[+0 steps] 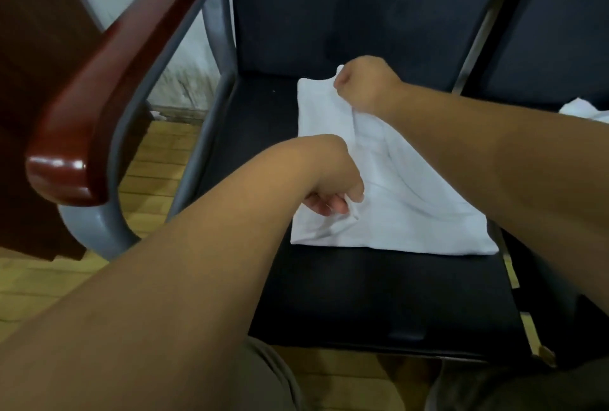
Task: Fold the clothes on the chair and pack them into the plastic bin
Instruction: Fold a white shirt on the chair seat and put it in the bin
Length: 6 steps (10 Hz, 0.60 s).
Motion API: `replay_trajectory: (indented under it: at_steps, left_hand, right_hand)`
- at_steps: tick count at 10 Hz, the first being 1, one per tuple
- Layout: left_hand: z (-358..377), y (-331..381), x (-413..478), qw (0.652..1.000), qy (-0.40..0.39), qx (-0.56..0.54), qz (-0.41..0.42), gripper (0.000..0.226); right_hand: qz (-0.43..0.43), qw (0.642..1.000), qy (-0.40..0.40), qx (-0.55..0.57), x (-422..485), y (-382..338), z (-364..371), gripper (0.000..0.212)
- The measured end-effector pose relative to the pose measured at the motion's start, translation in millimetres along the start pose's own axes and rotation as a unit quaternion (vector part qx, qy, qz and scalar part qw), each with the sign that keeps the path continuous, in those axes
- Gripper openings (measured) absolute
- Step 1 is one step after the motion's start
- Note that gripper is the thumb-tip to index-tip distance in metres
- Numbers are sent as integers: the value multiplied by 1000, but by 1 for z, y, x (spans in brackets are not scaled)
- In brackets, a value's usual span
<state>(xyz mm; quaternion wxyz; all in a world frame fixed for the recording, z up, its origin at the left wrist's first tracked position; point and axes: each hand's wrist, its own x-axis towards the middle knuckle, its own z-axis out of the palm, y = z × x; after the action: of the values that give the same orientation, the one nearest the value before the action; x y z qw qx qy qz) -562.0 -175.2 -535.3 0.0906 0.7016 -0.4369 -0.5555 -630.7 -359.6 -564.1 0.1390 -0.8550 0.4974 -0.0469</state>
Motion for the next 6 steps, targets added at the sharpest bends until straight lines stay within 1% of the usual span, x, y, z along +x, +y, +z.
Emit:
replay_trajectory:
  at_steps: [1,2,3,4,5,6]
  left_hand:
    - [15,6,19,998,-5,56,-33,14]
    - [26,14,21,994,-26,95,-43,22]
    - [32,21,21,986,-46,151,-48,26]
    - [39,29,26,981,-41,184,-46,26]
    - [52,42,26,974,-28,224,-6,24]
    - [71,57,23,964,-23,255,75,20]
  right_hand:
    - [14,1000,-23,-11,-6,15,6,18]
    - [36,999,-19,17,-11,29,6,27]
    - [42,998,-3,47,-19,50,-6,29]
    - [56,997,3,52,-32,82,-23,28]
    - [82,995,-5,47,-45,120,-38,29]
    - [106,994,-6,29,-57,157,-45,30]
